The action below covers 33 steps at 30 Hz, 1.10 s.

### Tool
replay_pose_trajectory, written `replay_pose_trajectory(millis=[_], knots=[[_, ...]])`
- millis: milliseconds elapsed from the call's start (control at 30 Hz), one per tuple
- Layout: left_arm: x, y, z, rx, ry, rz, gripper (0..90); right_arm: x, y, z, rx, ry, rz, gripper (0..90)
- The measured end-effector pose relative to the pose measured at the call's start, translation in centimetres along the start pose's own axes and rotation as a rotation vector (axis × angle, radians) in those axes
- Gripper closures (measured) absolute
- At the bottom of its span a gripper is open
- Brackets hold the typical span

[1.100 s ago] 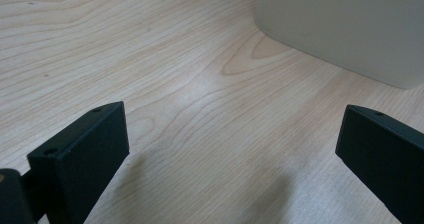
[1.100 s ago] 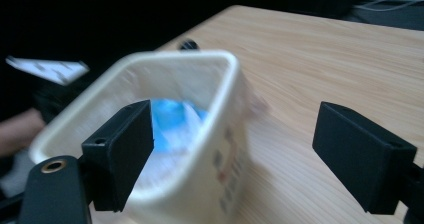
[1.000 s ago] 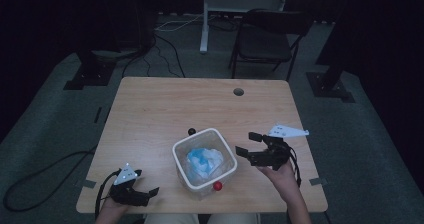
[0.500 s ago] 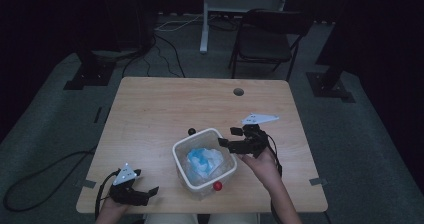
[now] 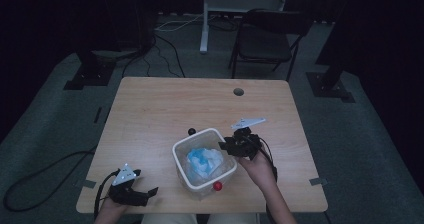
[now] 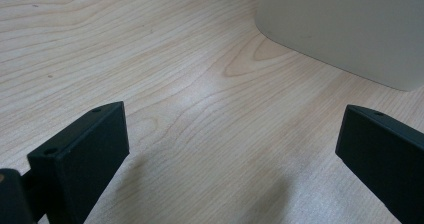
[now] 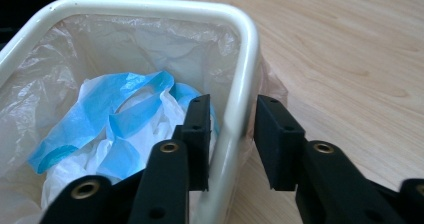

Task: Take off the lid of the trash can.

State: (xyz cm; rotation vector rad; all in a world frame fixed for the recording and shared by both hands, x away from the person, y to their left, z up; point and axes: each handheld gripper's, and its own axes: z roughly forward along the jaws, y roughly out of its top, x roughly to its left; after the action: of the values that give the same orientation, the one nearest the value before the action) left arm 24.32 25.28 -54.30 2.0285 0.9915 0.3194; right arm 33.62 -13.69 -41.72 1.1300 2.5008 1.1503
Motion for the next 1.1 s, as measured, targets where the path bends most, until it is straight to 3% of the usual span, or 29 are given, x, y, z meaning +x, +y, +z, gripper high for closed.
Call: replay_pose_trajectory(millis=[167, 367, 567, 867, 1100], knots=[[-0.1, 0.0, 0.1, 0.006, -0.002, -0.002, 1.2, 0.6, 0.5, 0.4, 0.022, -0.045, -0.025, 71.6], [-0.1, 0.0, 0.1, 0.01, 0.003, 0.002, 1.2, 0.8, 0.8, 0.7, 0.03, -0.057, -0.045, 74.0], [-0.1, 0.0, 0.2, 0.012, 0.005, 0.003, 1.2, 1.1, 1.2, 0.8, 0.039, -0.043, -0.063, 79.8], [-0.1, 0.0, 0.2, 0.019, 0.007, 0.006, 1.2, 1.4, 1.4, 0.3, 0.042, -0.044, -0.084, 79.9], [-0.1, 0.0, 0.3, 0.022, 0.008, 0.005, 1.2, 1.4, 2.0, -0.8, 0.01, -0.026, -0.076, 80.3]])
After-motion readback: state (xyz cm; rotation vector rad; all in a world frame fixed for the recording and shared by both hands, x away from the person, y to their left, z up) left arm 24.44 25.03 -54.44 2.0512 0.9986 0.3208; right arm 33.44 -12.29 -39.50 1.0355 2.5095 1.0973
